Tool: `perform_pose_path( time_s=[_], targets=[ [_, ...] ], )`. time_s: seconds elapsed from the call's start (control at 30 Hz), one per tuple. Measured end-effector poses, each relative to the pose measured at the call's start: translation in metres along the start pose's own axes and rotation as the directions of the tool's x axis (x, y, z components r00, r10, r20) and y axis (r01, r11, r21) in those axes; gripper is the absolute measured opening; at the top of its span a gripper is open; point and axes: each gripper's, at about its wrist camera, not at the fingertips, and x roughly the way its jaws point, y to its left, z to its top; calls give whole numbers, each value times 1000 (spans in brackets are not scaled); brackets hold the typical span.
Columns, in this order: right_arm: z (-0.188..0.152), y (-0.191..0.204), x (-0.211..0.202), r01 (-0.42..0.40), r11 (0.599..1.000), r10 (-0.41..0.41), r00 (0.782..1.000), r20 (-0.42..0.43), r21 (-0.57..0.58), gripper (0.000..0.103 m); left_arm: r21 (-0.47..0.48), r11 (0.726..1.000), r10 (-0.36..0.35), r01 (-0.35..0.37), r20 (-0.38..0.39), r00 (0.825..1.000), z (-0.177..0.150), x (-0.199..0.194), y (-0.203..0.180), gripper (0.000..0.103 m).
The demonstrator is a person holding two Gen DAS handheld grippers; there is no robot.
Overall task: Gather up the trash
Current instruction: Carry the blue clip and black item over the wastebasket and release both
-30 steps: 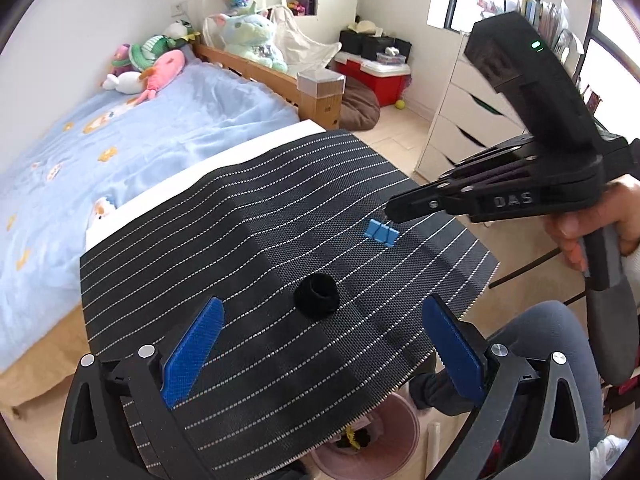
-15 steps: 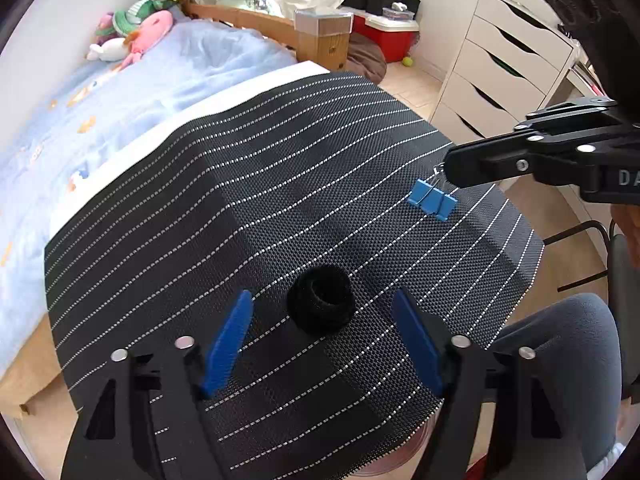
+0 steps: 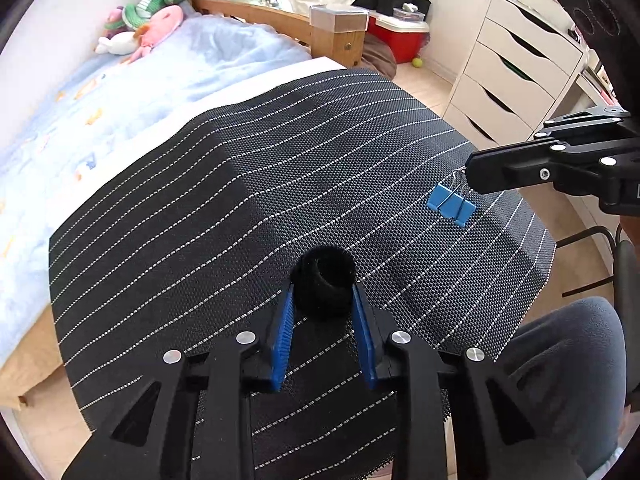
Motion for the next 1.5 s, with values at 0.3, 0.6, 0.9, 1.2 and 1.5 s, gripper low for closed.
perform_pose_path(
  time_s=[0.3,0.6,0.9,1.2,1.5],
  targets=[
    [-3,9,-5,8,1000,-8,1000,19,-14,1,-9,1000,7,-7,42,999,-5,-21,2,27],
    [-15,37,-22,16,998,-13,999,49,-64,1,1,1000,18,-18,81,997,-22,-56,-3,27],
    [-39,79,-50,23,989,-8,995,101,-146,1,3,1000,4,-5,143,990,-51,-100,-16,27],
    [-87,113,-67,9,980,14,993,118,-200,1,10,1000,-4,2,192,981,-90,-133,-35,27],
    [-135,134,-62,0,977,18,997,81,-214,1,-15,1000,-1,4,213,977,-129,-149,-45,27]
  ],
)
